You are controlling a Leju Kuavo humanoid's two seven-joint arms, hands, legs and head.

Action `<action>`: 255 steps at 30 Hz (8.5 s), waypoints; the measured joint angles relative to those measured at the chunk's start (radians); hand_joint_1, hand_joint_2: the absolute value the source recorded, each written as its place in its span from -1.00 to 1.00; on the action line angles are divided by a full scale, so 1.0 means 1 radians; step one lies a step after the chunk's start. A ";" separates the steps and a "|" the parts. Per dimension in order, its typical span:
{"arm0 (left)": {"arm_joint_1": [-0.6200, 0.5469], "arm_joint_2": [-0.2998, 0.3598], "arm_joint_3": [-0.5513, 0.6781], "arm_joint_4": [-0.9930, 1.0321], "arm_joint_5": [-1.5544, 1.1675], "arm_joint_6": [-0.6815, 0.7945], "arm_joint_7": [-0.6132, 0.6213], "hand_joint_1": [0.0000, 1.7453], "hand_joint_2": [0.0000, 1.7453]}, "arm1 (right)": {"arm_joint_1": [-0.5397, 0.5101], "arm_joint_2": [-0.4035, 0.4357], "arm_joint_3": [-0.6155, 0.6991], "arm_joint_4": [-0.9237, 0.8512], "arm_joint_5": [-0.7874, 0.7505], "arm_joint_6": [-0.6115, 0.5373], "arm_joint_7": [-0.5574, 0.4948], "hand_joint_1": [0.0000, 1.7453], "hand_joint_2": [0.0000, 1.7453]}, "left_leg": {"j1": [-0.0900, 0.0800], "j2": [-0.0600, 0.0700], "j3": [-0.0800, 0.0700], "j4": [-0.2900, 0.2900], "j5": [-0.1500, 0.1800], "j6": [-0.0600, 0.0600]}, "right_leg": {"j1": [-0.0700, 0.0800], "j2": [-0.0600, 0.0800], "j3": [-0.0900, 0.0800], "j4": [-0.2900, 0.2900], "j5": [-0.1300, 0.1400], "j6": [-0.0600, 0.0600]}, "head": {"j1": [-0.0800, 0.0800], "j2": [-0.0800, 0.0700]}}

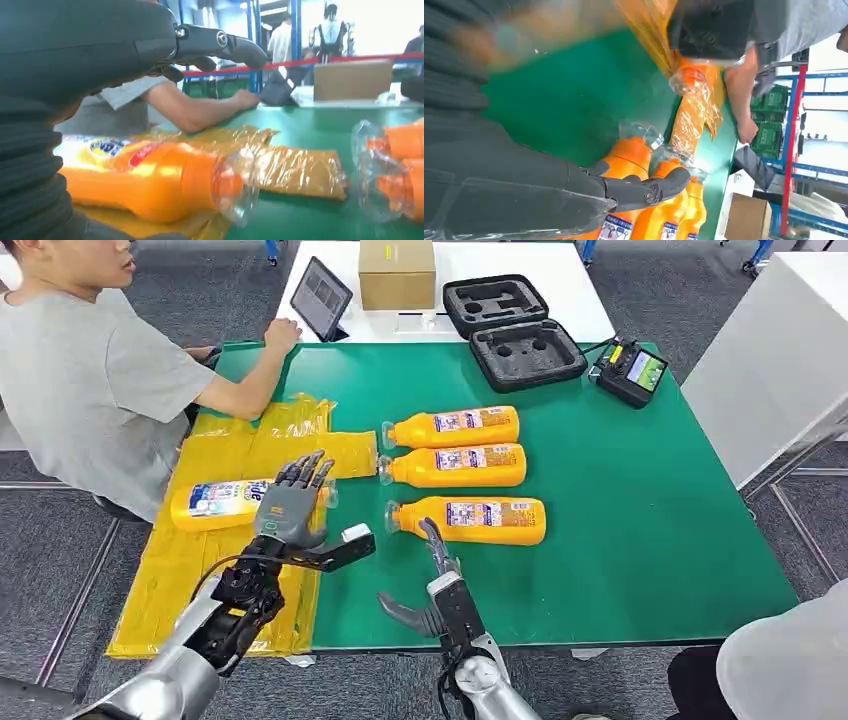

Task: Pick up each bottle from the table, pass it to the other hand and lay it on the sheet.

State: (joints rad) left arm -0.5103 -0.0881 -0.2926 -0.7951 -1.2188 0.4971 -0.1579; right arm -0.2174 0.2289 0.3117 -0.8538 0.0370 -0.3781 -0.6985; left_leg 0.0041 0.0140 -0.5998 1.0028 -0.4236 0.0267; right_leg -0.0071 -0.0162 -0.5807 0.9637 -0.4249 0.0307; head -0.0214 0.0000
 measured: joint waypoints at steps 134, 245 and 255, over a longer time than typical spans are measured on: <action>0.244 -0.130 -0.080 -0.679 0.771 0.202 -0.542 -1.00 1.00 | -0.406 -0.188 -0.479 0.505 0.829 0.190 0.076 1.00 1.00 | -0.002 0.000 0.008 0.000 0.002 0.003 | -0.003 0.000 0.007 -0.001 0.003 0.005 | 0.000 0.000; 0.120 -0.203 -0.248 -0.072 1.412 0.093 -0.548 1.00 1.00 | -0.228 0.025 0.084 0.303 0.436 -0.188 0.017 -1.00 1.00 | -0.003 -0.001 -0.010 0.000 0.003 0.005 | -0.003 -0.003 -0.009 0.000 0.003 0.005 | -0.001 0.000; 0.121 -0.201 -0.211 -0.072 1.506 0.012 -0.546 1.00 1.00 | -0.225 0.035 0.093 0.304 0.412 -0.156 0.011 -1.00 1.00 | -0.003 -0.001 -0.010 0.000 0.003 0.005 | -0.003 -0.003 -0.009 0.000 0.003 0.005 | 0.000 0.000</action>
State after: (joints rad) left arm -0.3893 -0.2895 -0.5039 -0.8667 0.2876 0.5093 -0.7034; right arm -0.4419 0.2640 0.4051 -0.5501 0.4486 -0.5344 -0.6870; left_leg 0.0011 0.0126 -0.6097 1.0032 -0.4204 0.0313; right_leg -0.0102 -0.0189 -0.5898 0.9634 -0.4218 0.0358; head -0.0217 0.0000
